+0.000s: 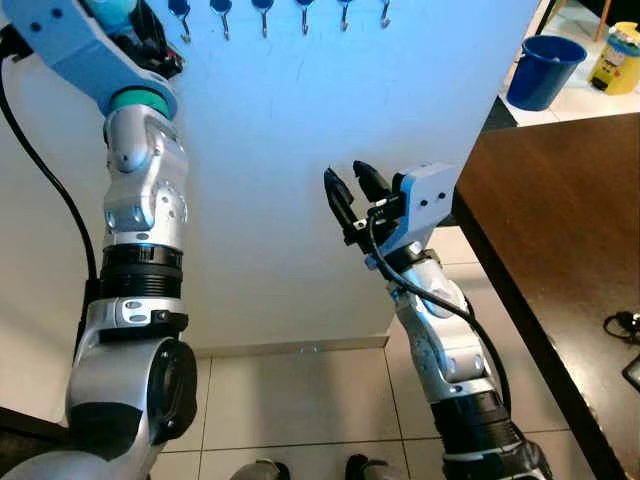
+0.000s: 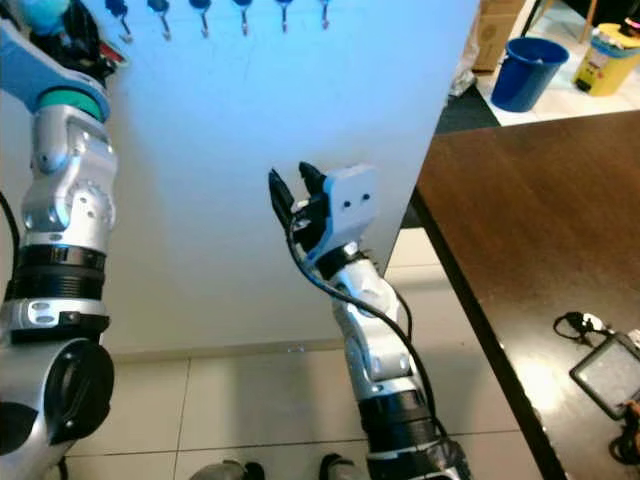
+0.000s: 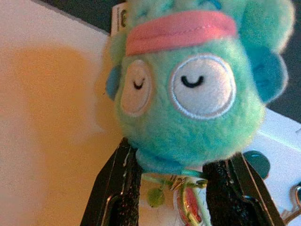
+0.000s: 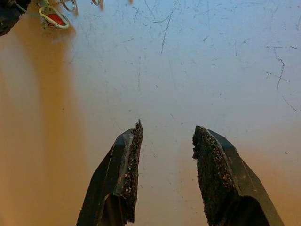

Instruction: Hang keys on a hook

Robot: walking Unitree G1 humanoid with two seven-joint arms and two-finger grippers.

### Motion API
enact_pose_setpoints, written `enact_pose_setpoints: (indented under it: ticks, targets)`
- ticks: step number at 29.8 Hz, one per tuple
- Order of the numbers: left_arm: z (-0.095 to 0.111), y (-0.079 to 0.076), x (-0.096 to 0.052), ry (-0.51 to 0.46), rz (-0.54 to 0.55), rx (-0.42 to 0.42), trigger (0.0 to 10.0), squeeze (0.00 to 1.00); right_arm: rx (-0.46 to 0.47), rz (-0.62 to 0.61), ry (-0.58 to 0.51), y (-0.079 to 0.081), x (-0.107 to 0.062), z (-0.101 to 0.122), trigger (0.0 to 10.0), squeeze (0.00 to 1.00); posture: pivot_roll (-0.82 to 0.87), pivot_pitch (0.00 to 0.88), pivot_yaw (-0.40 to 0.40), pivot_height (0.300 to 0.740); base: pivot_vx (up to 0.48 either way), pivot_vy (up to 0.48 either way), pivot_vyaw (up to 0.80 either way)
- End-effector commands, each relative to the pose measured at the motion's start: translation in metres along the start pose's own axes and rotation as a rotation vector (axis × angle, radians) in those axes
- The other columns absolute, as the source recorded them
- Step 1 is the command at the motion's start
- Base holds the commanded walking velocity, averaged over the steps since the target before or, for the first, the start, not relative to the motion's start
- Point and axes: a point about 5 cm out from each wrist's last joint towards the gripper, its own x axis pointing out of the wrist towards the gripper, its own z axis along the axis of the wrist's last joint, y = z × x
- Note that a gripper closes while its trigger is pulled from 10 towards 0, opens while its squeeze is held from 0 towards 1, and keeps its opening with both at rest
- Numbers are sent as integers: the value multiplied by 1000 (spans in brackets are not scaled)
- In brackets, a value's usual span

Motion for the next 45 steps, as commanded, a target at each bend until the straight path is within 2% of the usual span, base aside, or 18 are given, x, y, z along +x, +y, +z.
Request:
enact_pose_setpoints:
  ticks: [1,10,14,15,17,18,19,20,25,26,27,32,33,40,41,42,44,45]
  targets:
    - [-29,24,-7,147,89,-4,10000,0,10,1,8,2,-2,-2,10000,0,141,94,155,740,0,0,0]
    - [-41,34,-21,257,129,-86,10000,0,10,4,7,2,-2,-2,10000,0,139,87,153,740,0,0,0]
    - [-48,38,-26,319,162,-157,10000,0,9,6,7,2,-2,-2,10000,0,137,79,151,740,0,0,0]
    - [-50,36,-27,352,158,-213,10000,0,9,7,8,2,-3,-3,10000,0,136,79,150,740,0,0,0]
    - [-52,34,-28,376,152,-256,10000,0,9,7,8,2,-2,-3,10000,0,136,79,150,740,0,0,0]
    - [-52,32,-28,387,134,-285,10000,286,9,8,8,3,-2,-3,10000,0,134,77,151,740,0,0,0]
    - [-52,32,-28,387,134,-285,10000,286,9,8,8,3,-2,-3,10000,0,134,77,151,740,0,0,0]
    - [-52,31,-28,389,123,-298,10000,1000,9,8,8,3,-3,-3,10000,0,134,77,151,740,0,0,0]
    - [-47,27,-31,379,79,-268,10000,1000,9,8,8,3,-3,-3,10000,0,135,76,152,740,0,0,0]
    - [-45,26,-32,378,67,-256,10000,918,9,8,8,3,-3,-3,10000,0,135,76,152,740,0,0,0]
    - [-44,26,-34,377,58,-242,10000,0,9,8,8,3,-3,-3,10000,0,135,76,152,740,0,0,0]
    - [-40,28,-44,380,25,-220,10000,0,10,6,8,3,-2,-3,10000,0,139,80,154,740,0,0,0]
    - [-35,30,-53,384,-5,-211,10000,0,11,7,9,3,-2,-3,10000,0,149,82,150,740,0,0,0]
    - [-32,30,-63,399,-63,-177,10000,0,10,12,10,3,-2,-3,10000,0,149,81,148,740,0,0,0]
    - [-32,29,-67,411,-100,-156,10000,0,10,13,10,3,-1,-3,10000,0,149,81,148,740,0,0,0]
    - [-31,27,-72,417,-164,-79,10000,0,9,11,9,2,-2,-3,10000,0,145,83,149,740,0,0,0]
    - [-31,27,-72,417,-164,-79,10000,0,9,11,9,2,-2,-3,10000,0,145,83,149,740,0,0,0]
    - [-32,25,-77,422,-207,-25,10000,0,9,10,8,2,-2,-3,10000,0,145,83,149,740,0,0,0]
